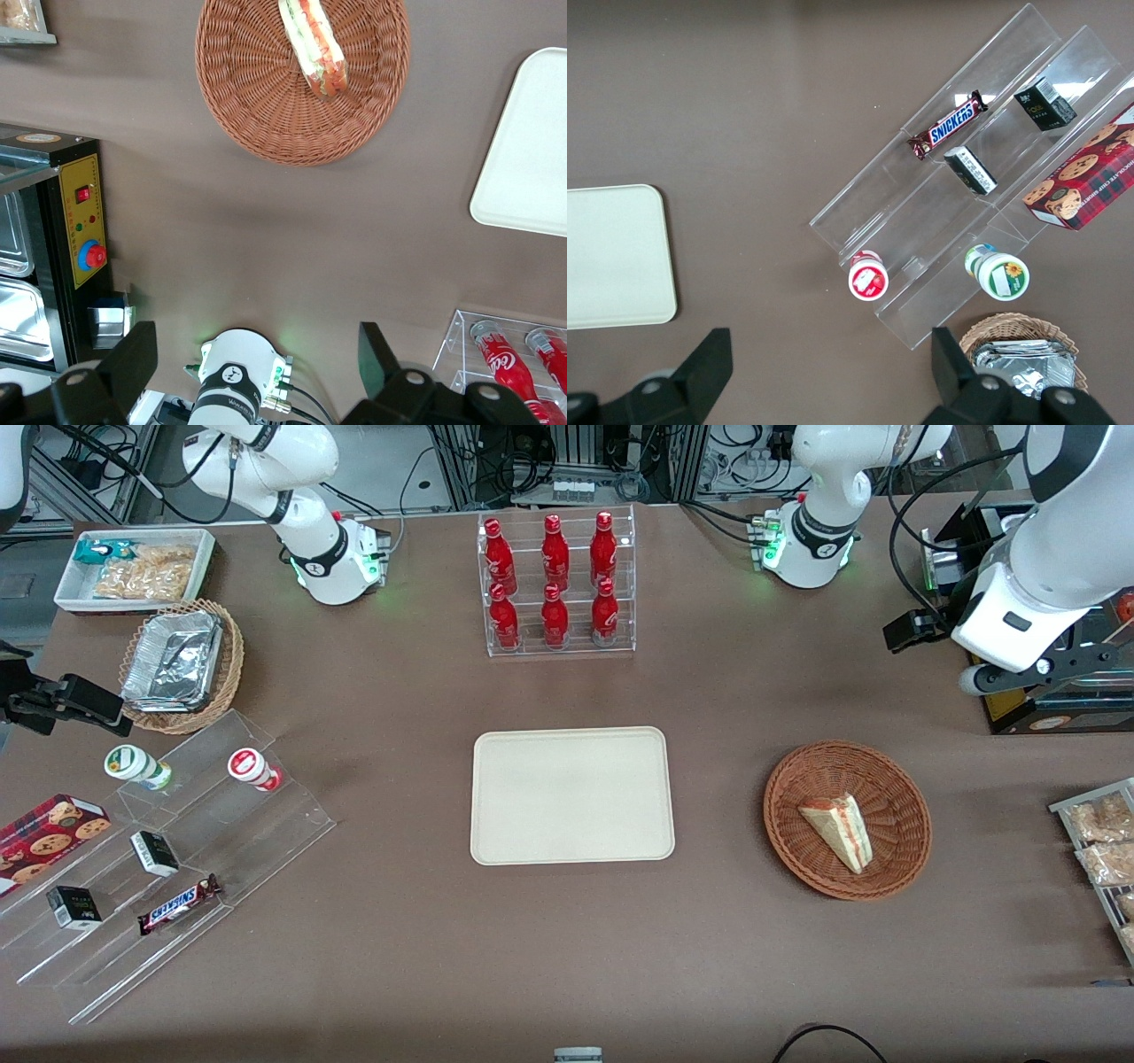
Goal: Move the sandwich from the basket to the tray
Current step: 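Move the left gripper down over the wrapped sandwich in the wicker basket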
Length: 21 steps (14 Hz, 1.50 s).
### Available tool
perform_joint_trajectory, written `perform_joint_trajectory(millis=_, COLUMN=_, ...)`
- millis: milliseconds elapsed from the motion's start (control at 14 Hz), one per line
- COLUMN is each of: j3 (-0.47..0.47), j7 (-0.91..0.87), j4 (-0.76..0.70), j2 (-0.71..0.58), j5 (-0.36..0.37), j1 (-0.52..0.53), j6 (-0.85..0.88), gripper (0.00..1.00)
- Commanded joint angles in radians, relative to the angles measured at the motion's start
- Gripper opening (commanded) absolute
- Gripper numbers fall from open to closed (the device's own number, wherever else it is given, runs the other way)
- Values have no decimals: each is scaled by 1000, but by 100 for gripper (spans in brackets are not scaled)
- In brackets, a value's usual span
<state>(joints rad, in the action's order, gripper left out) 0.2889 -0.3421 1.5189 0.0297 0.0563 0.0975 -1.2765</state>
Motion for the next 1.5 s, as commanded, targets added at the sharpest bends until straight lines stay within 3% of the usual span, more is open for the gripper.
perform_joint_trajectory(millis=0, j3=-1, j7=-2, j4=-8, j2=-2, j5=-22, j1=23, j6=-7, gripper=100)
perform_joint_trajectory(millis=286, j3=1, j7=0, j4=-9, j2=41, j5=-13, j1=24, j6=-9, gripper=100)
perform_joint_trajectory(millis=500, j3=-1, j7=-12, j4=-8, j2=175, j5=-6, j1=36, j6=-26, gripper=100)
perform_joint_trajectory(millis=643, j3=-2, j7=-55, j4=7, j2=269, j5=29, j1=45, j6=-128, gripper=100)
perform_joint_trajectory(millis=1071, j3=-2, j7=-239, j4=165, j2=404, j5=30, j1=53, j6=-565, gripper=100)
perform_joint_trajectory(millis=1429, j3=-2, j7=-346, j4=165, j2=495, j5=28, j1=59, j6=-670, gripper=100)
